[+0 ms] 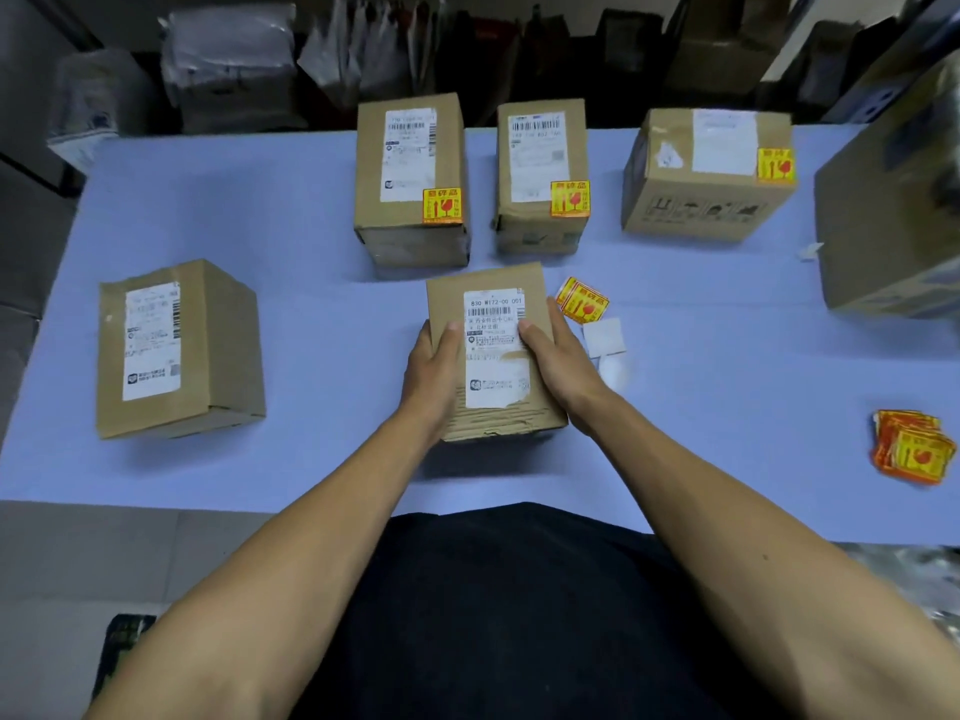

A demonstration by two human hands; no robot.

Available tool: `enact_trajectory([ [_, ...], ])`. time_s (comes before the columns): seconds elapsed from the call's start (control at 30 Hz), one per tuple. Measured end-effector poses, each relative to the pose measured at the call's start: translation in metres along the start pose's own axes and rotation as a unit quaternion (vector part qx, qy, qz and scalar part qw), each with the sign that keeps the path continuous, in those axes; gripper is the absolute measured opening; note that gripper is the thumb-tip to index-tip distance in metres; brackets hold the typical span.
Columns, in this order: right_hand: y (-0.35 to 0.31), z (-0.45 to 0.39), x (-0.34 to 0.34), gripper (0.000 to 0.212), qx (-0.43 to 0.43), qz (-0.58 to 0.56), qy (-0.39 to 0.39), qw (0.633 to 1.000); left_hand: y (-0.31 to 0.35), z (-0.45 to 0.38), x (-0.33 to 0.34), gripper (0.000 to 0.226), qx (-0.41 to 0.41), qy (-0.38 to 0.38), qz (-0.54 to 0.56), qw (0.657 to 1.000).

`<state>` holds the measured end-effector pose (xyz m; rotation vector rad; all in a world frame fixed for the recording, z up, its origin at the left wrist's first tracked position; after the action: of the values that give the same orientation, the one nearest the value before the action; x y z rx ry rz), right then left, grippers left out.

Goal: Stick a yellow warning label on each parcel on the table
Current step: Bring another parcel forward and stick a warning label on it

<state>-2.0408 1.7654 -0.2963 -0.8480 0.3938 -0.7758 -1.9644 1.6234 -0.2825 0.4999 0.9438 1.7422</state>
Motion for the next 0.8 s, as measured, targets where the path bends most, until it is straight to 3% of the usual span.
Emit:
enact_trajectory([
  [0.07, -0.002, -0.006, -0.003, 0.077, -0.009, 0.009, 0.003, 1.000, 0.002, -0.007, 0.001, 0.033, 0.009, 0.008, -0.006, 1.000],
  [0.2, 0.001, -0.017, -0.008, 0.086, -0.015, 0.027, 0.005, 1.000, 0.003, -0.016, 0.001, 0.046, 0.012, 0.017, -0.042, 0.999],
  [0.3, -0.002, -0.012, -0.013, 0.074, -0.022, 0.028, 0.024, 0.999, 0.003, -0.016, -0.002, 0.061, 0.005, 0.051, -0.140, 0.989],
  [0.4, -0.008, -0.003, -0.041, 0.039, -0.064, 0.039, 0.164, 0.984, 0.023, -0.007, -0.005, 0.065, 0.110, 0.105, -0.358, 0.921],
  [0.47, -0.008, -0.002, -0.063, 0.027, -0.051, 0.082, 0.240, 0.966, 0.035, -0.007, 0.006, 0.061, 0.181, 0.068, -0.481, 0.855],
  [0.53, -0.003, -0.009, -0.081, 0.026, -0.006, 0.108, 0.266, 0.958, 0.037, -0.013, 0.020, 0.061, 0.193, 0.011, -0.540, 0.819],
  [0.63, 0.007, -0.023, -0.100, 0.030, 0.066, 0.108, 0.279, 0.952, 0.031, -0.019, 0.029, 0.062, 0.184, -0.012, -0.583, 0.791],
  [0.8, 0.013, -0.042, -0.104, 0.036, 0.097, 0.111, 0.267, 0.952, 0.027, -0.024, 0.026, 0.064, 0.181, -0.004, -0.596, 0.782],
])
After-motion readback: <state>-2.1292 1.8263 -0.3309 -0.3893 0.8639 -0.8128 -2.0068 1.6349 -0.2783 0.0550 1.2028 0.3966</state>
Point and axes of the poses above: each hand's wrist, its own z-axis away from the middle knuckle, its own x-axis out of the palm, y = z × x, the point moved 4 cm from there along -z, towards the middle knuckle, and after that the axes turned 12 degrees about -y, right-handed, at the moved point
